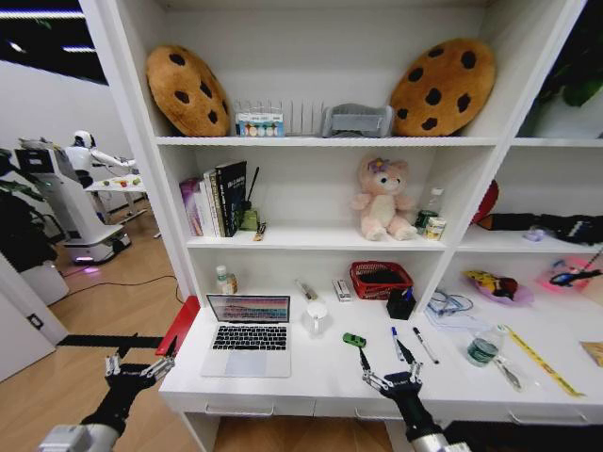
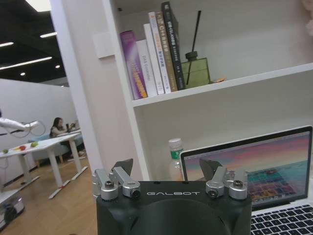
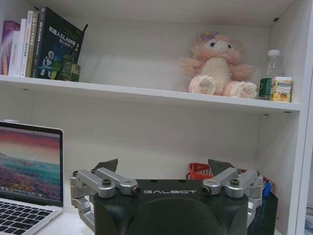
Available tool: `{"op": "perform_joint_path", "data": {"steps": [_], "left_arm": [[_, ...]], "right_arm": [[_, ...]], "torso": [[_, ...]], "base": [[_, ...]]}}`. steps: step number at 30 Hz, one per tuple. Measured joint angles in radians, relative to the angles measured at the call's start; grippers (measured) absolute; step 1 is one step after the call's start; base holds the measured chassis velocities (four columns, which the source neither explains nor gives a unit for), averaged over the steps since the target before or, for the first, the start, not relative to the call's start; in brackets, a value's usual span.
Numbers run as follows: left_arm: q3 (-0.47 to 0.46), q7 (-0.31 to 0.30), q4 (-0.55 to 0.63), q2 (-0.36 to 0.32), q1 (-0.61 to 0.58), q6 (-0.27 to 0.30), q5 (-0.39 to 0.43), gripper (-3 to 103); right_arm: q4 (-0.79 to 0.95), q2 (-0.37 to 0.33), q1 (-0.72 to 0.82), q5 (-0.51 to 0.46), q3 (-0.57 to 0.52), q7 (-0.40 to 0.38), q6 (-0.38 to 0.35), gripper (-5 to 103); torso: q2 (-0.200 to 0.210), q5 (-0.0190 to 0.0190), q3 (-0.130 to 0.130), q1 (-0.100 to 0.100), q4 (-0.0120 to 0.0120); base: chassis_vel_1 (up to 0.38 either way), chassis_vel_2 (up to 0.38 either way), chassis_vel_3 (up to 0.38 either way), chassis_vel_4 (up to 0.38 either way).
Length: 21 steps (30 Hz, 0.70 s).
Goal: Organize the objects on the table.
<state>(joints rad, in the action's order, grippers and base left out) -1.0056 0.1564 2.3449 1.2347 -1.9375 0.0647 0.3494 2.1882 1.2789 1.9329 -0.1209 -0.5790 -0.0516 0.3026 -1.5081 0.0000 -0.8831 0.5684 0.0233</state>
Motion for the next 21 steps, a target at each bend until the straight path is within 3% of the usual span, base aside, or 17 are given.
{"op": "perform_joint_path", "data": {"steps": [2, 5, 6, 8, 9, 10, 11, 12, 13, 14, 16, 20, 21], "left_arm": [[-0.005, 0.003, -0.006, -0.025, 0.005, 0.004, 0.005, 76], [-0.023, -0.007, -0.055, -0.158, 0.049, 0.027, 0.057, 59], [-0.023, -0.007, -0.055, -0.158, 0.049, 0.027, 0.057, 59], [-0.022, -0.022, -0.096, -0.232, 0.079, 0.034, 0.091, 54], [-0.02, -0.023, -0.142, -0.309, 0.114, 0.038, 0.116, 43], [-0.02, -0.023, -0.142, -0.309, 0.114, 0.038, 0.116, 43], [-0.02, -0.012, -0.17, -0.361, 0.135, 0.039, 0.131, 43], [-0.02, -0.007, -0.184, -0.387, 0.145, 0.039, 0.138, 38], [-0.02, 0.002, -0.215, -0.458, 0.17, 0.04, 0.157, 32], [-0.02, 0.002, -0.215, -0.458, 0.17, 0.04, 0.157, 32], [-0.008, 0.019, -0.258, -0.58, 0.212, 0.043, 0.192, 21], [0.018, 0.032, -0.279, -0.657, 0.24, 0.053, 0.212, 5], [0.028, 0.037, -0.286, -0.675, 0.248, 0.054, 0.213, 5]], "right_arm": [[-0.004, 0.0, -0.001, -0.001, -0.001, -0.002, 0.001, 100], [-0.024, 0.007, -0.005, -0.002, -0.002, -0.011, 0.002, 100], [-0.024, 0.007, -0.005, -0.002, -0.002, -0.011, 0.002, 100], [-0.035, 0.009, -0.005, -0.002, -0.003, -0.013, 0.003, 100], [-0.044, 0.009, -0.006, -0.002, -0.007, -0.014, 0.005, 100], [-0.044, 0.009, -0.006, -0.002, -0.007, -0.014, 0.005, 100], [-0.05, 0.008, -0.007, -0.002, -0.011, -0.014, 0.008, 100], [-0.054, 0.008, -0.008, -0.002, -0.015, -0.014, 0.01, 100], [-0.064, 0.006, -0.011, -0.004, -0.026, -0.015, 0.015, 100], [-0.064, 0.006, -0.011, -0.004, -0.026, -0.015, 0.015, 100], [-0.08, 0.005, -0.016, -0.016, -0.046, -0.023, 0.02, 100], [-0.092, 0.014, -0.021, -0.018, -0.05, -0.029, 0.023, 100], [-0.095, 0.018, -0.023, -0.018, -0.049, -0.03, 0.022, 100]], "torso": [[0.0, -0.0002, 0.0, 0.0, 0.0001], [0.001, -0.0002, -0.001, 0.002, -0.0002], [0.001, -0.0002, -0.001, 0.002, -0.0002], [0.001, -0.0004, -0.001, 0.002, -0.0001], [0.001, -0.0006, -0.001, 0.002, -0.0002], [0.001, -0.0006, -0.001, 0.002, -0.0002], [0.001, -0.0004, -0.001, 0.002, 0.0001], [0.001, -0.0005, -0.001, 0.002, 0.0], [0.001, -0.0005, -0.001, 0.002, -0.0001], [0.001, -0.0005, -0.001, 0.002, -0.0001], [0.001, 0.0, -0.001, 0.002, 0.0001], [0.001, 0.0, -0.001, 0.002, 0.0], [0.001, -0.0001, -0.001, 0.002, -0.0002]], "base": [[0.0, 0.0, 0.0, 0.0], [0.0, 0.0, 0.0, 0.0], [0.0, 0.0, 0.0, 0.0], [0.0, 0.0, 0.0, 0.0], [0.0, 0.0, 0.0, 0.0], [0.0, 0.0, 0.0, 0.0], [0.0, 0.0, 0.0, 0.0], [0.0, 0.0, 0.0, 0.0], [0.0, 0.0, 0.0, 0.0], [0.0, 0.0, 0.0, 0.0], [0.0, 0.0, 0.0, 0.0], [0.0, 0.0, 0.0, 0.0], [0.0, 0.0, 0.0, 0.0]]}}
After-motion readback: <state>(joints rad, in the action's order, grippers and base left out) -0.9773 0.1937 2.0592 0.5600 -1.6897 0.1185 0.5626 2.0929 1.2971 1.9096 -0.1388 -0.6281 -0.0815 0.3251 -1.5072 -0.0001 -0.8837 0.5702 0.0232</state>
